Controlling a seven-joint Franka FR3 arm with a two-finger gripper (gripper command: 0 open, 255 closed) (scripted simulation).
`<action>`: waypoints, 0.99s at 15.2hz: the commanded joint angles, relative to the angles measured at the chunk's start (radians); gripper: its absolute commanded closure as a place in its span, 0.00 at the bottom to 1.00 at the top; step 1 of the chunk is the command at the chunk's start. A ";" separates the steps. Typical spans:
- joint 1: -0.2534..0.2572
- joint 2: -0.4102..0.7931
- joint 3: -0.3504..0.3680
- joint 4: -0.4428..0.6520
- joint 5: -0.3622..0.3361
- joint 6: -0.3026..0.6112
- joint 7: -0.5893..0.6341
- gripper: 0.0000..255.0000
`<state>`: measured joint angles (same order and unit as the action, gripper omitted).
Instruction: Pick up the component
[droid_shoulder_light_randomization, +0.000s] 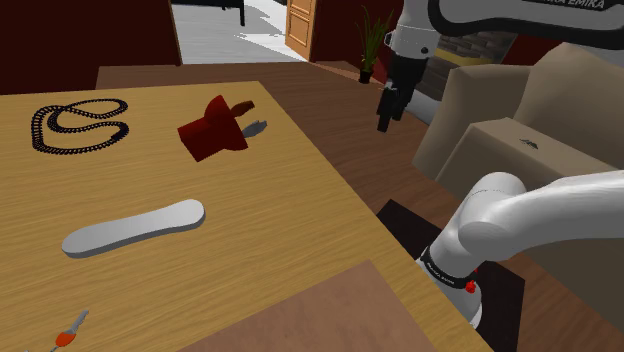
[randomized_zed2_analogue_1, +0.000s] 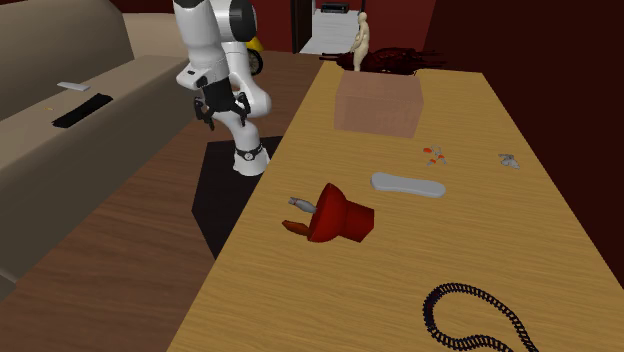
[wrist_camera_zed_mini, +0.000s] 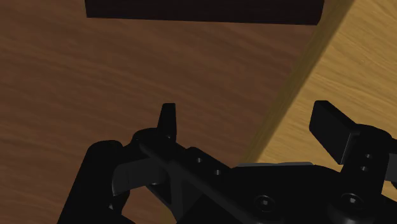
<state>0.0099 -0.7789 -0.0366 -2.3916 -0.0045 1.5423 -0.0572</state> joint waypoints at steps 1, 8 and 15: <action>0.000 0.000 0.000 0.000 0.000 0.000 0.000 0.00; 0.085 0.299 -0.013 0.193 -0.037 0.087 -0.214 0.00; 0.155 0.568 0.009 0.419 -0.061 0.117 -0.410 0.00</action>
<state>0.1539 -0.2534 -0.0337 -2.0110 -0.0626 1.6576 -0.4391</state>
